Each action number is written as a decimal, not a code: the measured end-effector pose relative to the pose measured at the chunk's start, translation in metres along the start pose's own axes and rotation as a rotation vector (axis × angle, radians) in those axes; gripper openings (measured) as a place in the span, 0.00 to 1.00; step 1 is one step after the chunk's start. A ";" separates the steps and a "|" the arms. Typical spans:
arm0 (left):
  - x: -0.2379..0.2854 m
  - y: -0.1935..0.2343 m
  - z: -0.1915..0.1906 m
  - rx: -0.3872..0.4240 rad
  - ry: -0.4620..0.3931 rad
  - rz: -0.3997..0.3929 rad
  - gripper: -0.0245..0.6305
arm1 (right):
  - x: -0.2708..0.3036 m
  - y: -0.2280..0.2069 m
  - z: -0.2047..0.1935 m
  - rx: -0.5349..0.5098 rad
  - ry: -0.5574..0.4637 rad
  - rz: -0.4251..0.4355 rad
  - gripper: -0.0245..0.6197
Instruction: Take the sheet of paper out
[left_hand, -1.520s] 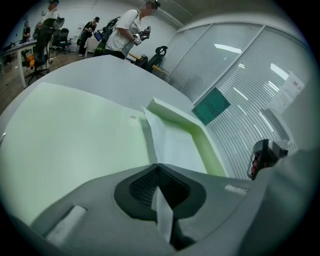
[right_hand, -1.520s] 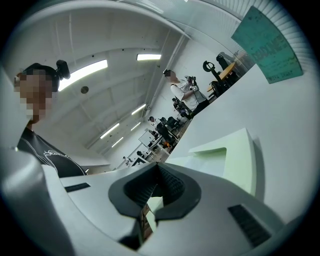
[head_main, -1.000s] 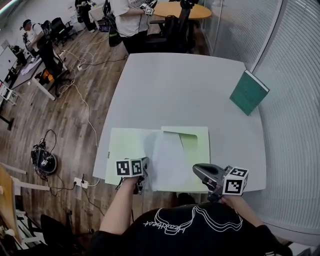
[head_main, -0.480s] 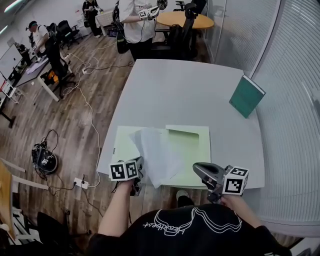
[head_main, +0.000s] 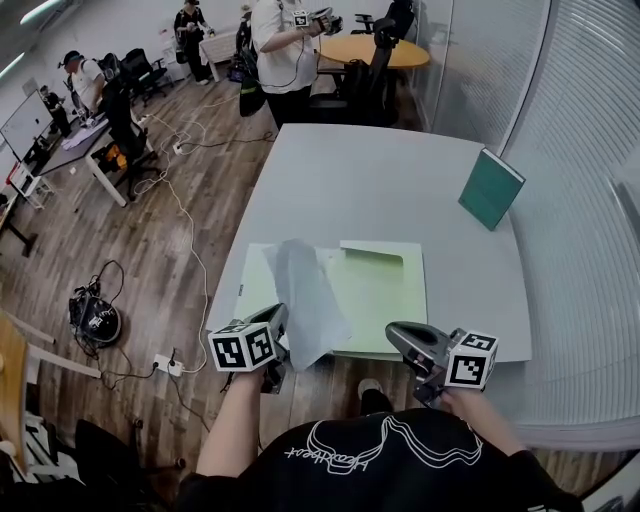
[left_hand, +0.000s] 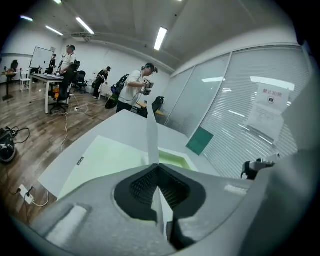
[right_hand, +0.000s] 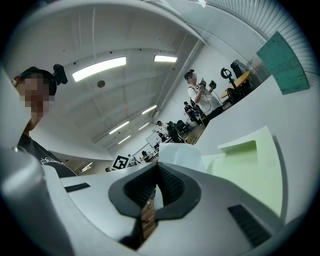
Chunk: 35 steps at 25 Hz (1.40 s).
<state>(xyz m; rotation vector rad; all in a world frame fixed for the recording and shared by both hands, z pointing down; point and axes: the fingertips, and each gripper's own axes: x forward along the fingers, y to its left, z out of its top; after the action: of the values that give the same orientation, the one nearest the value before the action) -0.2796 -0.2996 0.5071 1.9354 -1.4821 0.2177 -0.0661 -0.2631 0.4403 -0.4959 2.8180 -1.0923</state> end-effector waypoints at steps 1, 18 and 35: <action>-0.007 -0.006 0.001 0.008 -0.014 -0.012 0.06 | -0.002 0.005 -0.003 -0.003 -0.004 0.000 0.05; -0.105 -0.129 -0.033 0.024 -0.102 -0.332 0.06 | -0.038 0.074 -0.046 -0.050 -0.055 -0.034 0.05; -0.138 -0.181 -0.075 -0.046 -0.148 -0.423 0.06 | -0.088 0.098 -0.069 -0.084 -0.048 -0.014 0.05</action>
<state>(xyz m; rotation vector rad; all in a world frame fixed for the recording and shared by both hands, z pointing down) -0.1427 -0.1238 0.4186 2.2102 -1.1174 -0.1501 -0.0228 -0.1219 0.4221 -0.5416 2.8320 -0.9548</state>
